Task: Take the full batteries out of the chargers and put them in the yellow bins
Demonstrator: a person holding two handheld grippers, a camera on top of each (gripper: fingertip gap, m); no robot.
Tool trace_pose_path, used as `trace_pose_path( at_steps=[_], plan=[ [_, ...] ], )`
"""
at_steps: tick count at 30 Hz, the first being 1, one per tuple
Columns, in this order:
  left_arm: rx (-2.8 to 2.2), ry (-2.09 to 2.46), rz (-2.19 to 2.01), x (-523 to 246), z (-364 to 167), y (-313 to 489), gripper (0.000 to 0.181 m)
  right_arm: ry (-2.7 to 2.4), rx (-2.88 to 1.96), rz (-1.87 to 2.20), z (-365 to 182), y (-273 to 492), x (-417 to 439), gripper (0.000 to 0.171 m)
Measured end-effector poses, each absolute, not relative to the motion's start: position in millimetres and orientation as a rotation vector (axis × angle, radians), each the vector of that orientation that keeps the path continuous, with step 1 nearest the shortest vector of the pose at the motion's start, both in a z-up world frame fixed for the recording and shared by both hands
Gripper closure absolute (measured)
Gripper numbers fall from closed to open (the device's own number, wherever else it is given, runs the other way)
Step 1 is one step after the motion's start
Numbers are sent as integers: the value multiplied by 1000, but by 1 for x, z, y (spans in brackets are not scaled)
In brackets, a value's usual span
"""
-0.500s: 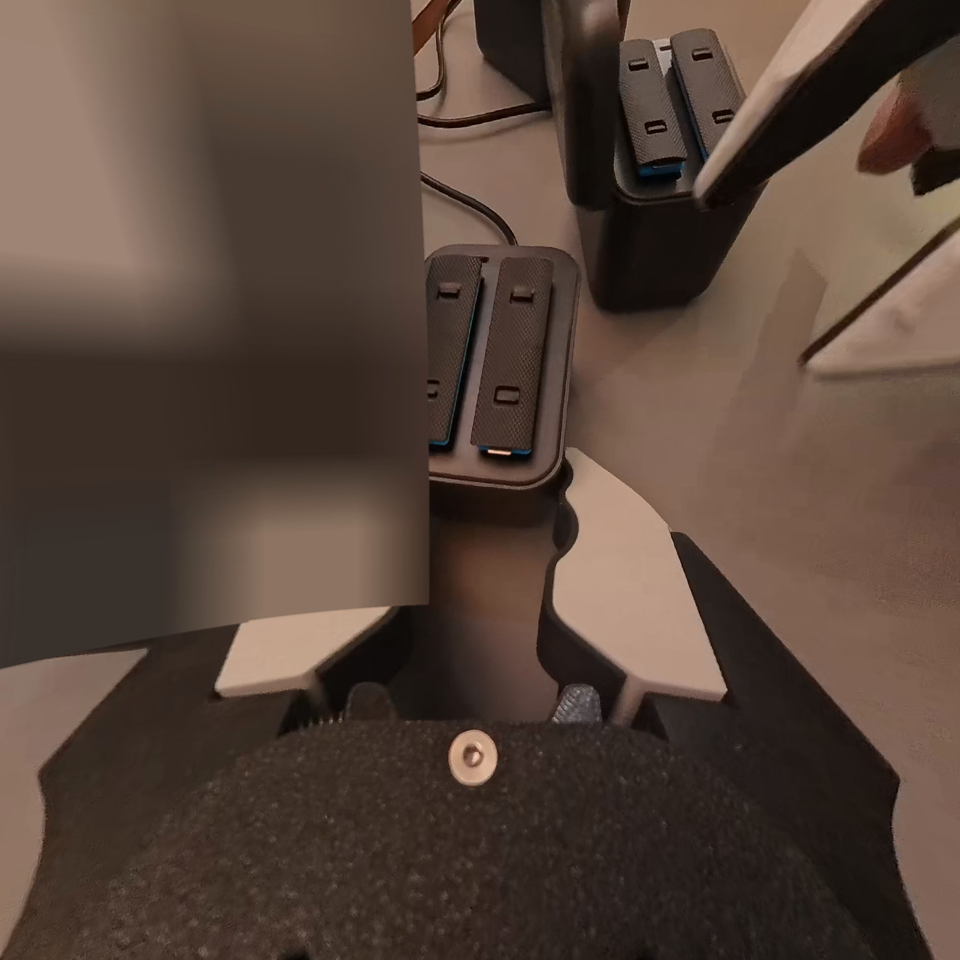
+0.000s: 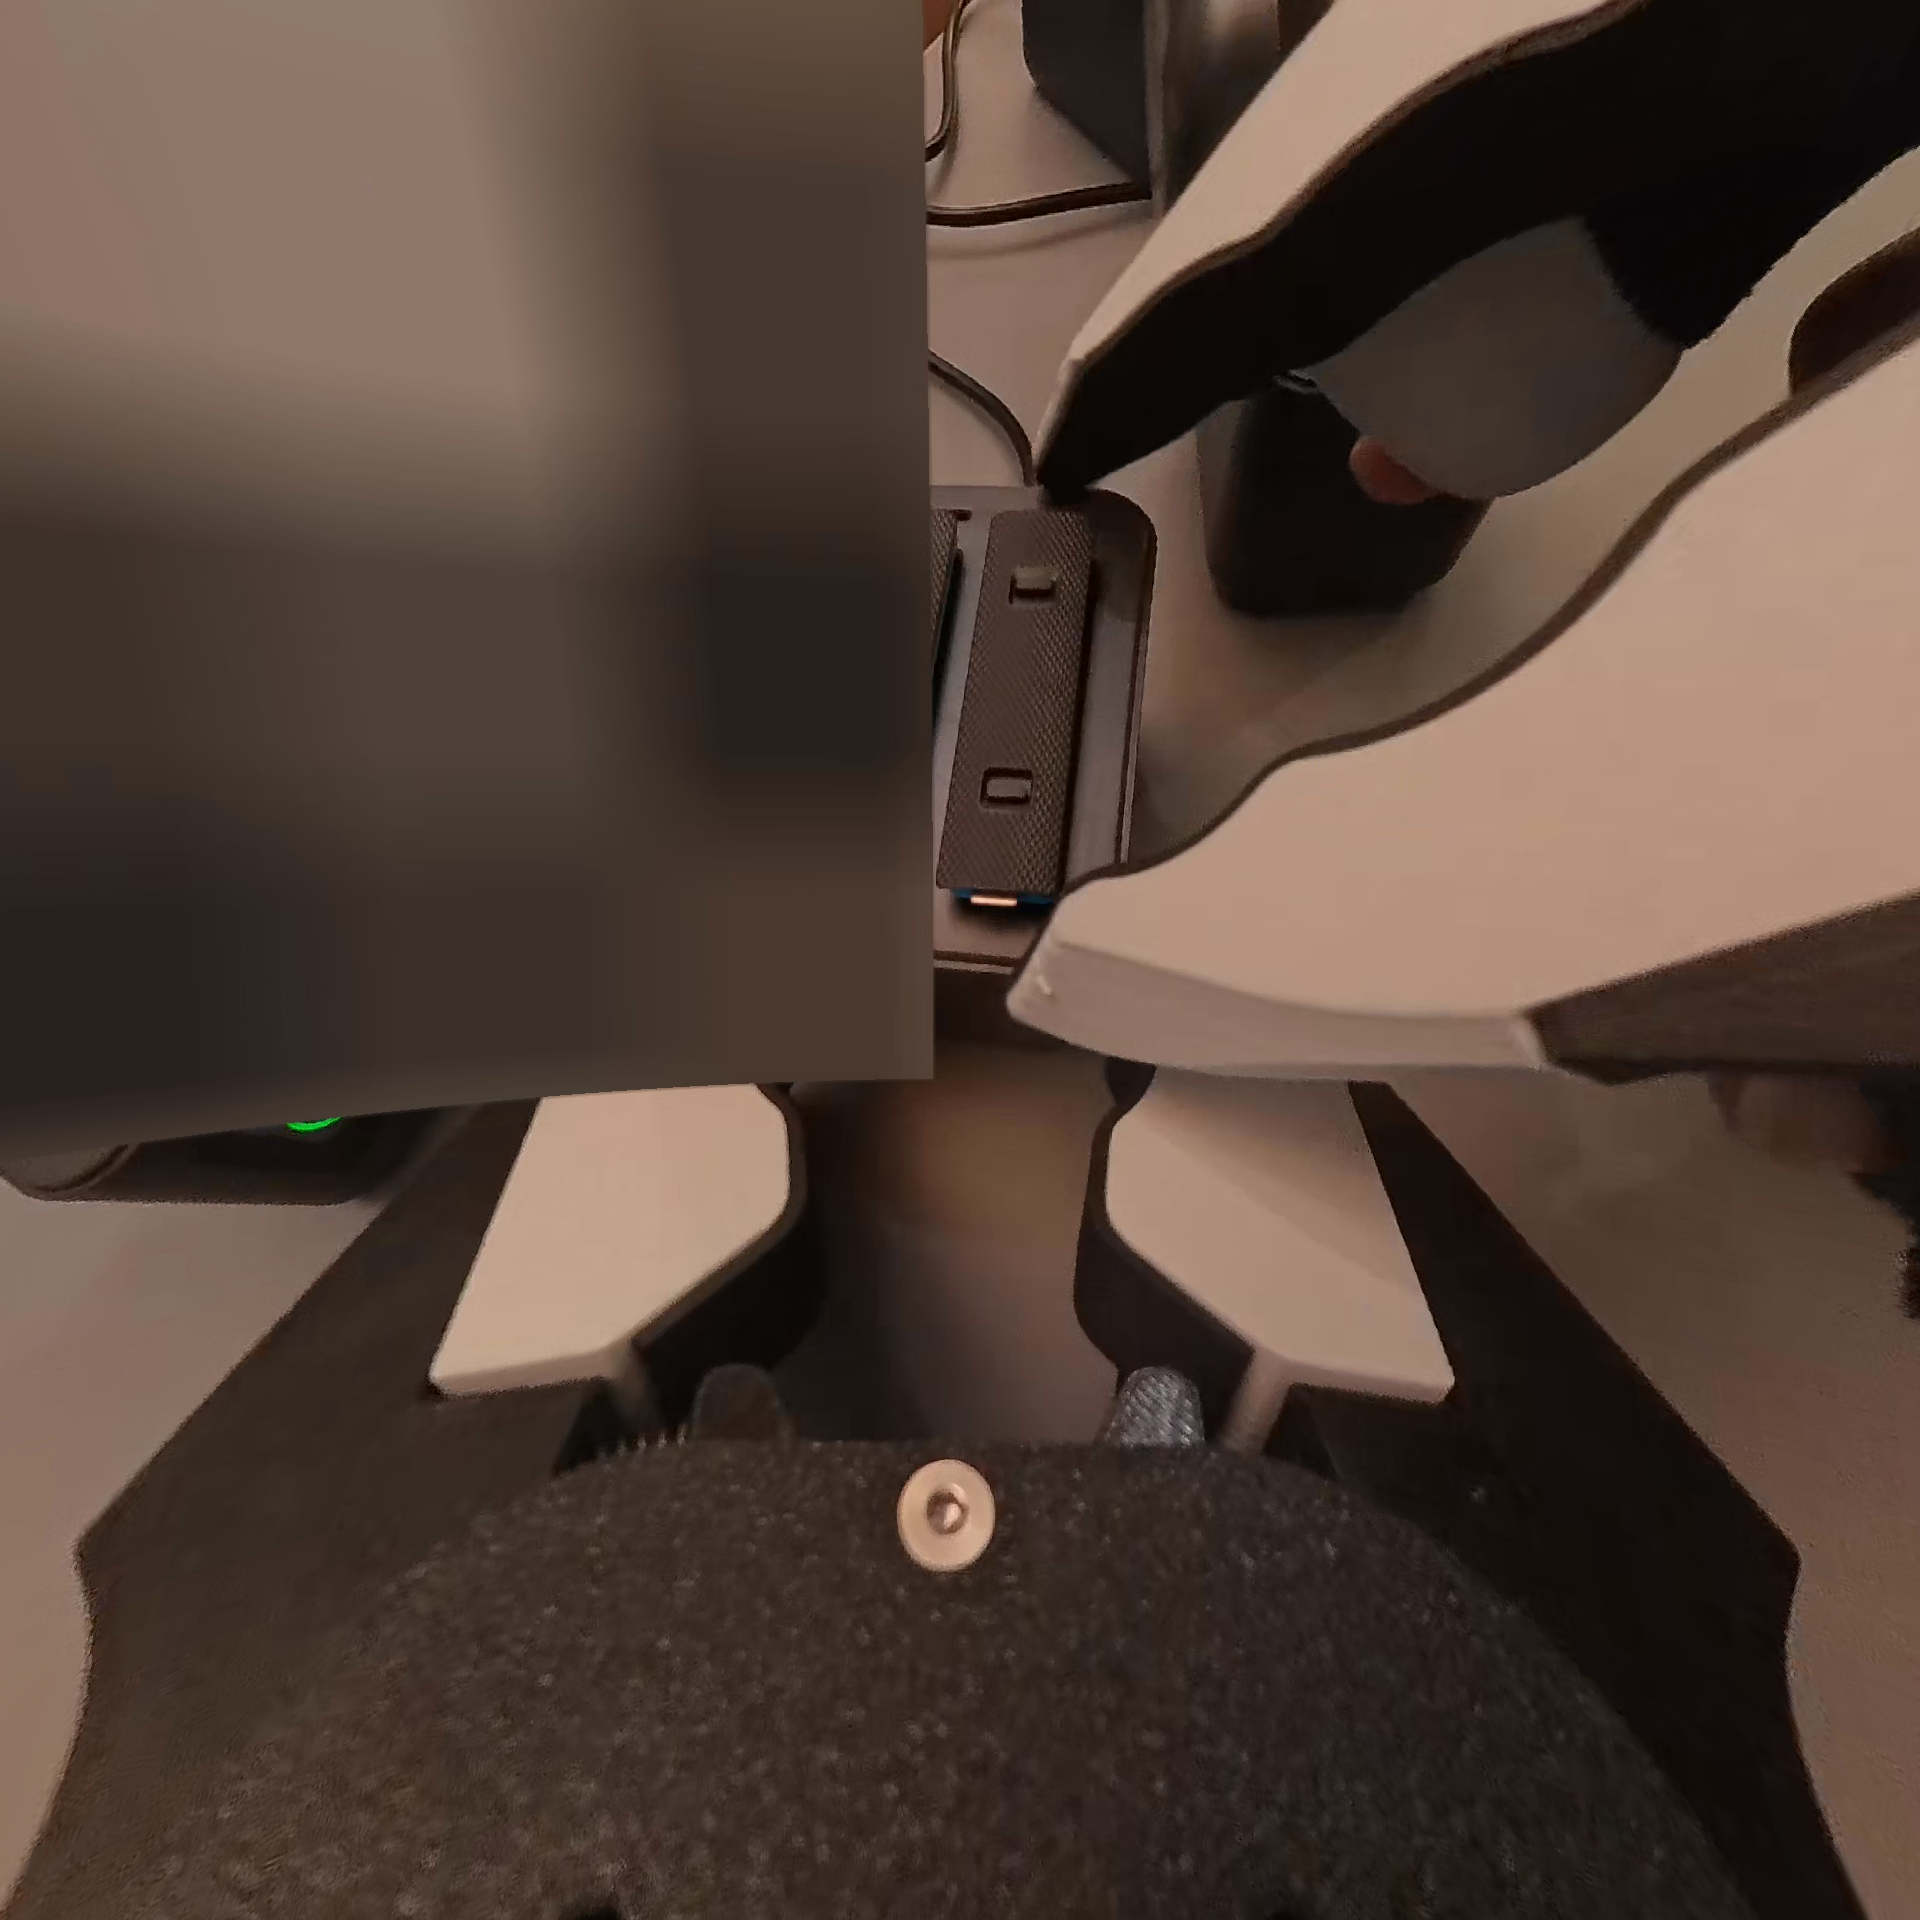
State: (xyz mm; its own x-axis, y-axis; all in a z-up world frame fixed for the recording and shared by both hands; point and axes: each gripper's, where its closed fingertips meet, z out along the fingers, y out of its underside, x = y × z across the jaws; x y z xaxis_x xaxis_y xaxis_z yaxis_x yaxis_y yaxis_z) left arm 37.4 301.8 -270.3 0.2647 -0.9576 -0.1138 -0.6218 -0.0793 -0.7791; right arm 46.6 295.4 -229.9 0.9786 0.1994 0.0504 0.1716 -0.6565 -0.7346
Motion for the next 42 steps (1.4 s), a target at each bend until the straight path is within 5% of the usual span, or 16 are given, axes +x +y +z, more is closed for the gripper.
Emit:
trace_pose_path(
  at_steps=[22, 25, 28, 42],
  plan=[
    [-1804, 1422, -575, 38, -270, 303, 124, -223, -2289, 93, -227, 298, 46, 113],
    [-1800, 1402, -555, 39, -269, 307, 103, -215, -2287, 106, -226, 297, 46, 113],
    [-1765, 1410, -572, 42, -266, 304, 123, -198, -2288, 137, -225, 297, 46, 113],
    [-1809, 1401, -634, 44, -267, 301, 124, -204, -2301, 139, -224, 297, 48, 114]
  ],
)
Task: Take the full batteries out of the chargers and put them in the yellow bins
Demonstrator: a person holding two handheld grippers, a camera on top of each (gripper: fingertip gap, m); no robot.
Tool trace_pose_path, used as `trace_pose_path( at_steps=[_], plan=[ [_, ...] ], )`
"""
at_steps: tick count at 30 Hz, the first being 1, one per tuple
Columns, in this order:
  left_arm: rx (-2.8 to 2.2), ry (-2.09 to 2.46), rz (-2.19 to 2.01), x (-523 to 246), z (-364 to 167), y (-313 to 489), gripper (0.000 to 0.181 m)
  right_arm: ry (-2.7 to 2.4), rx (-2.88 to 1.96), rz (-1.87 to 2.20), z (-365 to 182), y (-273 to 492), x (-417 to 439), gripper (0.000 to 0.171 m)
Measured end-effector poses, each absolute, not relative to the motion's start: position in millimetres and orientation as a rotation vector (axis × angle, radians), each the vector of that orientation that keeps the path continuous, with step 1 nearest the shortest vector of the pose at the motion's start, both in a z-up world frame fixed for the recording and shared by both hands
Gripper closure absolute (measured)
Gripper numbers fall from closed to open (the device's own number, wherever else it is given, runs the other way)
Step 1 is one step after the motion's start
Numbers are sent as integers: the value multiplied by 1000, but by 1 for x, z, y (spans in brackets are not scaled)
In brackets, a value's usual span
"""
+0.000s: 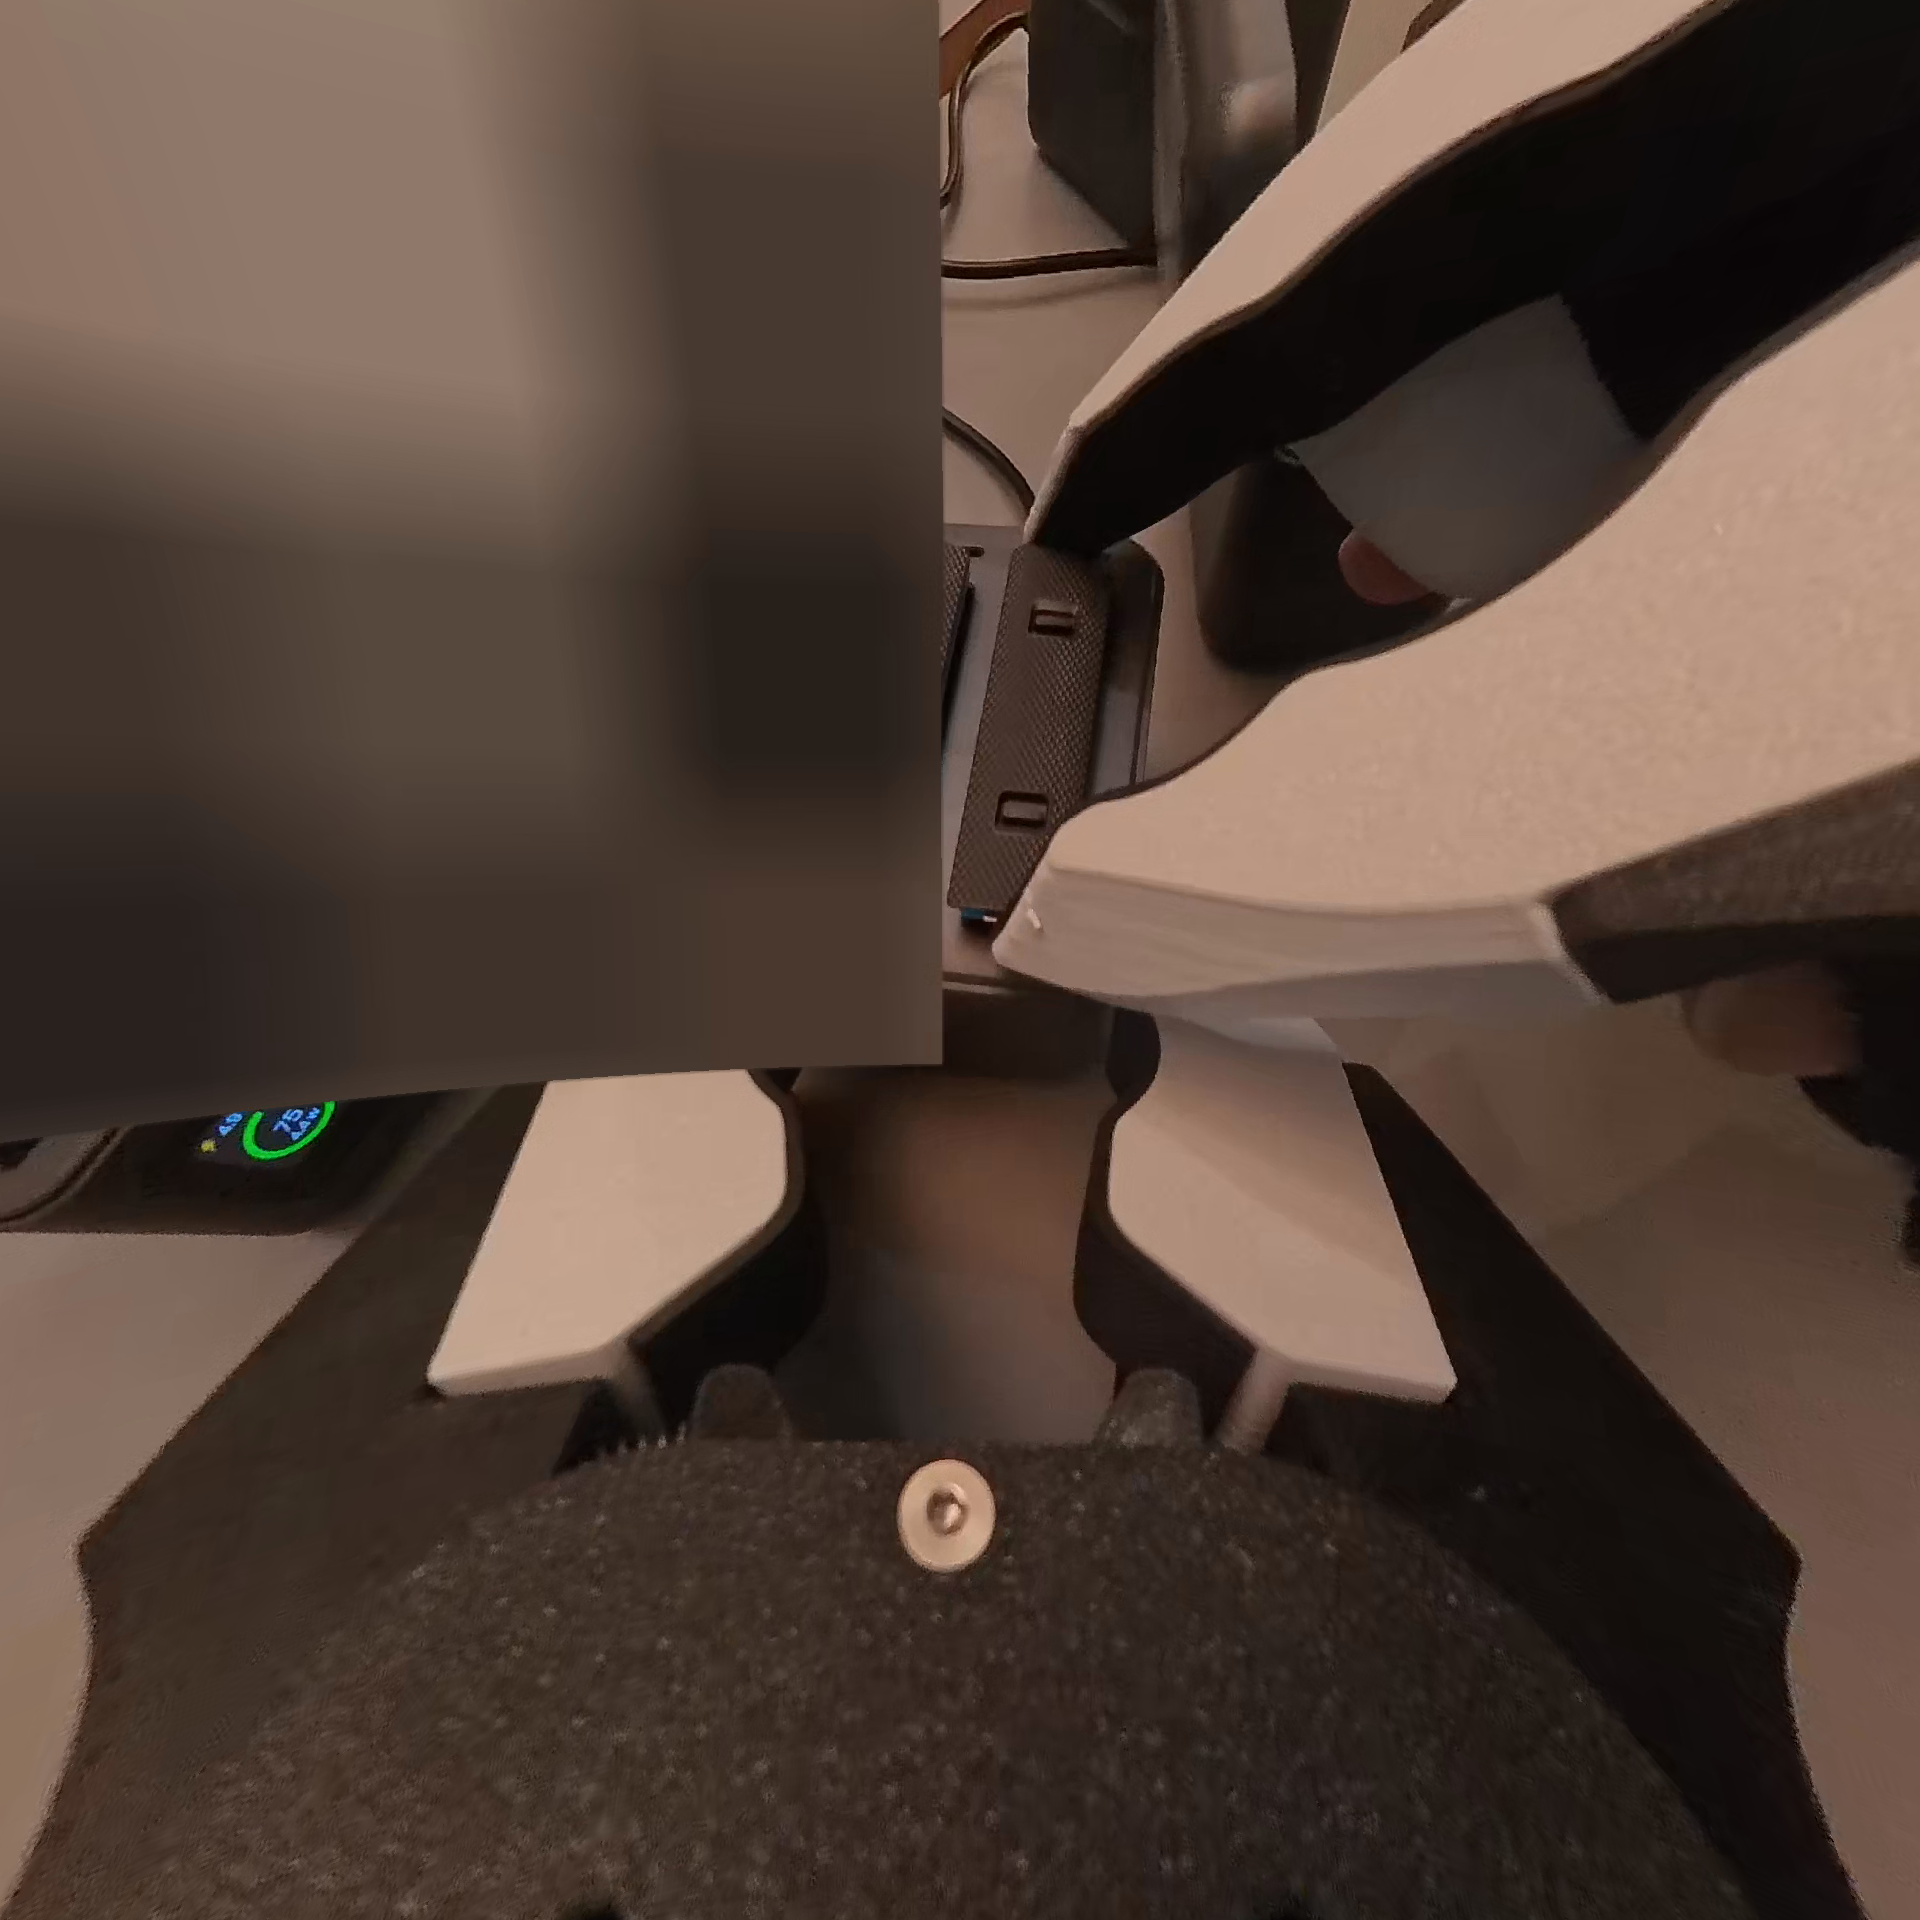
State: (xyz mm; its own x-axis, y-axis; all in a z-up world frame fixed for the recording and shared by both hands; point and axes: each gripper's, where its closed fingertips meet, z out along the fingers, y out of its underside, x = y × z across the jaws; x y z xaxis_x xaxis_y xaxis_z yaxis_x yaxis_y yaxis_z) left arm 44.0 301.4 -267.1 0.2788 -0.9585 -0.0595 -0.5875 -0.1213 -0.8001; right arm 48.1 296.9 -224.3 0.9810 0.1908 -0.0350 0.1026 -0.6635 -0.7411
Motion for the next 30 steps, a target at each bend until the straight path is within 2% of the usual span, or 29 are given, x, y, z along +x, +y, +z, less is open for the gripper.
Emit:
trace_pose_path(
  at_steps=[6, 18, 24, 30],
  plan=[
    [-1808, 1398, -638, 44, -267, 301, 123, -205, -2282, 147, -220, 298, 48, 114],
    [-1813, 1416, -616, 43, -269, 301, 124, -226, -2044, 140, -97, 270, 83, 113],
    [-1829, 1403, -645, 42, -269, 302, 124, -8, -2027, -42, -57, 239, 216, 113],
    [-1841, 1390, -660, 41, -268, 304, 122, 329, -2132, -219, -81, 189, 367, 113]
  ],
)
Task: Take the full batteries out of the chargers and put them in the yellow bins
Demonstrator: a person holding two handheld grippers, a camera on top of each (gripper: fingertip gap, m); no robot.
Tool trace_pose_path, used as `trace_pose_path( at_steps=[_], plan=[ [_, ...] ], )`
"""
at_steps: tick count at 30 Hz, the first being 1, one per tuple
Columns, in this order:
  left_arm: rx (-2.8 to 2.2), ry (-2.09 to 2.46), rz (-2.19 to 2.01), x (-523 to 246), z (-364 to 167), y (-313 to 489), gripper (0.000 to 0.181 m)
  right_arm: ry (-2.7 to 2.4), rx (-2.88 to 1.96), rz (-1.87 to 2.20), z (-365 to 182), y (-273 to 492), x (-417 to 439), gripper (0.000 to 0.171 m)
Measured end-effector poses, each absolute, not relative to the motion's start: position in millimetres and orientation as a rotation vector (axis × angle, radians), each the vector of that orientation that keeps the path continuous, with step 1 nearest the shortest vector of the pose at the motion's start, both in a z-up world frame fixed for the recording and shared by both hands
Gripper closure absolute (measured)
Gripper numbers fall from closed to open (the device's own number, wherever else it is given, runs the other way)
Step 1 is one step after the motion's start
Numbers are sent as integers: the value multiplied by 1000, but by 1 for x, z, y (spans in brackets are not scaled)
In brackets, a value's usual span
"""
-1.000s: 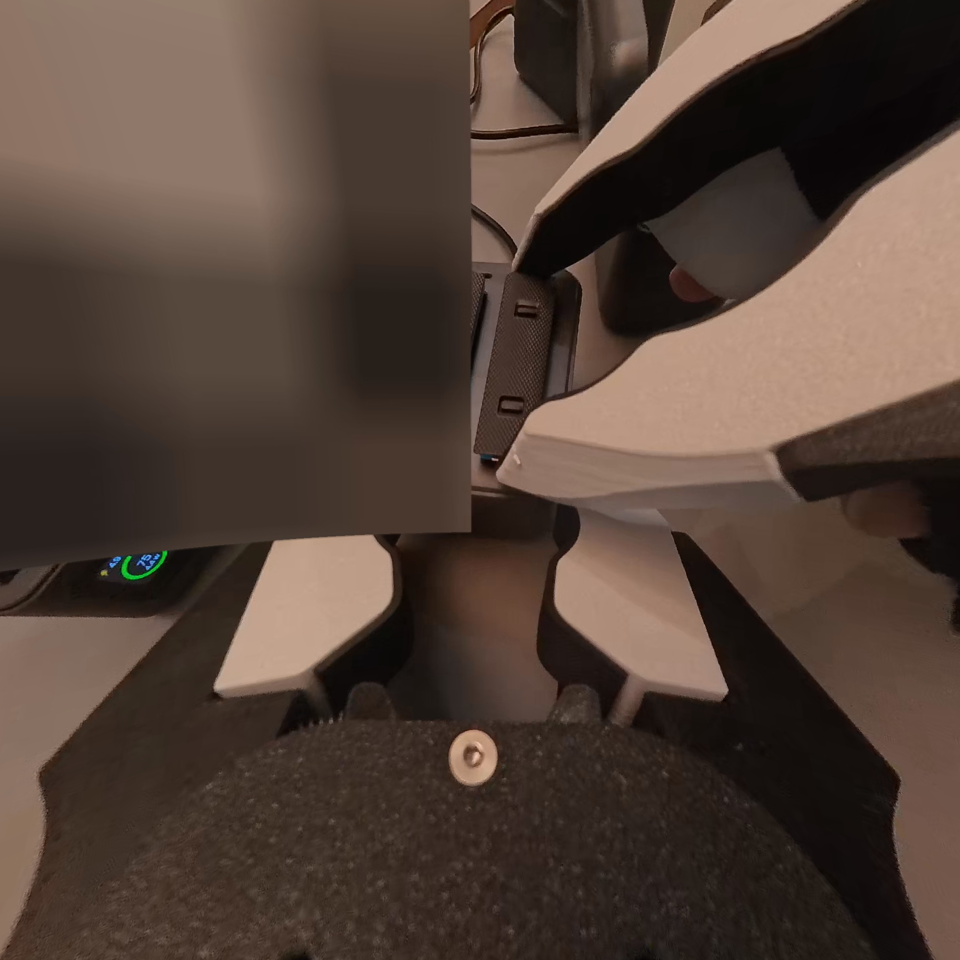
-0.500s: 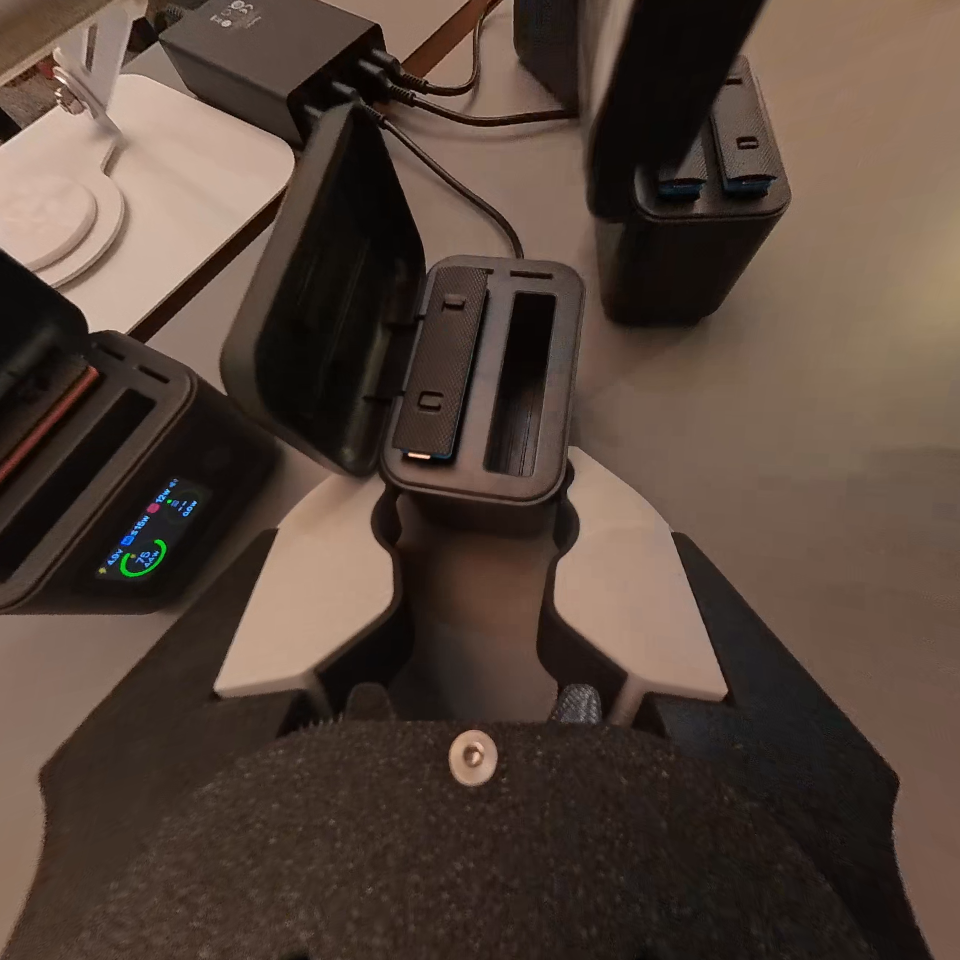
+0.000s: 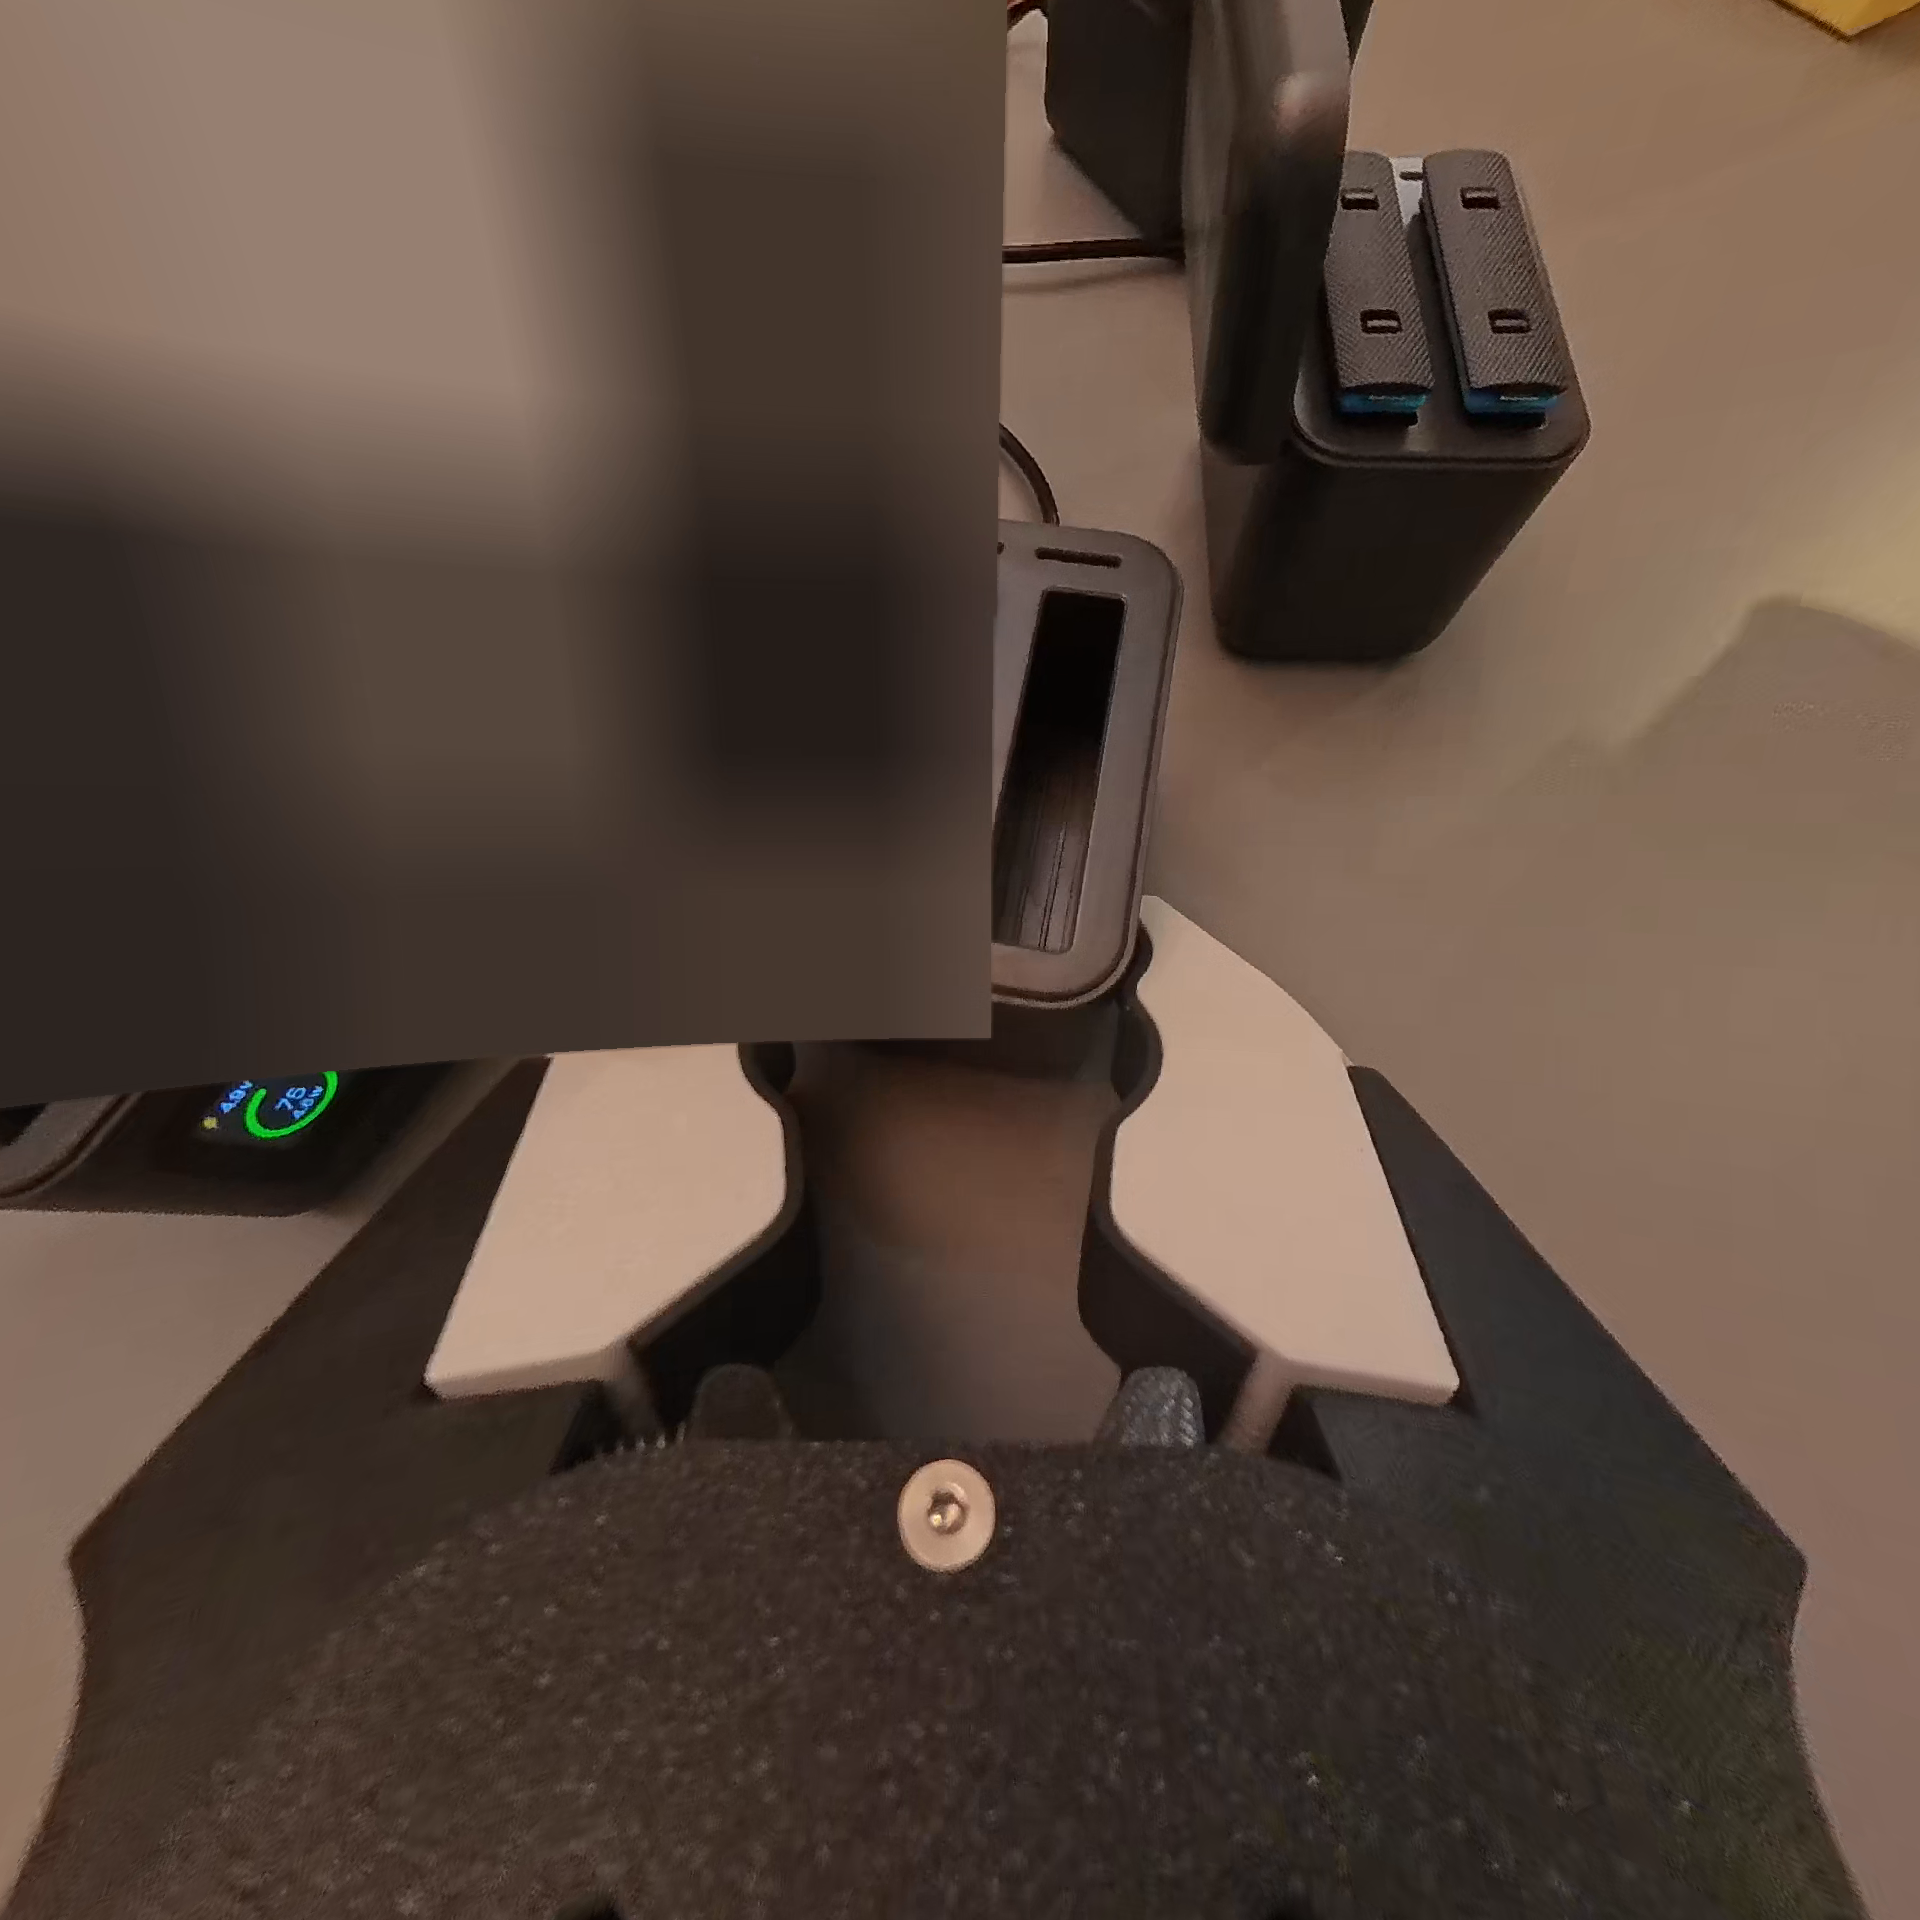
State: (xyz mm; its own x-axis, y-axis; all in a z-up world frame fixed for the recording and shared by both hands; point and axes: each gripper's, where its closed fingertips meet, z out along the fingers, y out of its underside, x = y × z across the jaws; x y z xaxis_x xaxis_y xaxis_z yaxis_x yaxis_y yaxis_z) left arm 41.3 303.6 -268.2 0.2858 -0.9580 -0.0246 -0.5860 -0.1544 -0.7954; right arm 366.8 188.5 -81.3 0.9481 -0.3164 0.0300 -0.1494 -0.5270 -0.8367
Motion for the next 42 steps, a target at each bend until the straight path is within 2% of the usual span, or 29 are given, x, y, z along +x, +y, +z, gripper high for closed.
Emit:
trace_pose_path(
  at_steps=[6, 17, 30, 42],
  plan=[
    [-1837, 1398, -649, 41, -269, 304, 122, 557, -2234, -256, -136, 165, 430, 112],
    [-1831, 1407, -645, 40, -269, 303, 124, 698, -2400, -279, -199, 160, 440, 112],
    [-1822, 1411, -624, 38, -269, 306, 124, 800, -2641, -295, -224, 144, 435, 112],
    [-1814, 1423, -600, 38, -270, 306, 124, 802, -2608, -284, -220, 144, 436, 113]
  ],
)
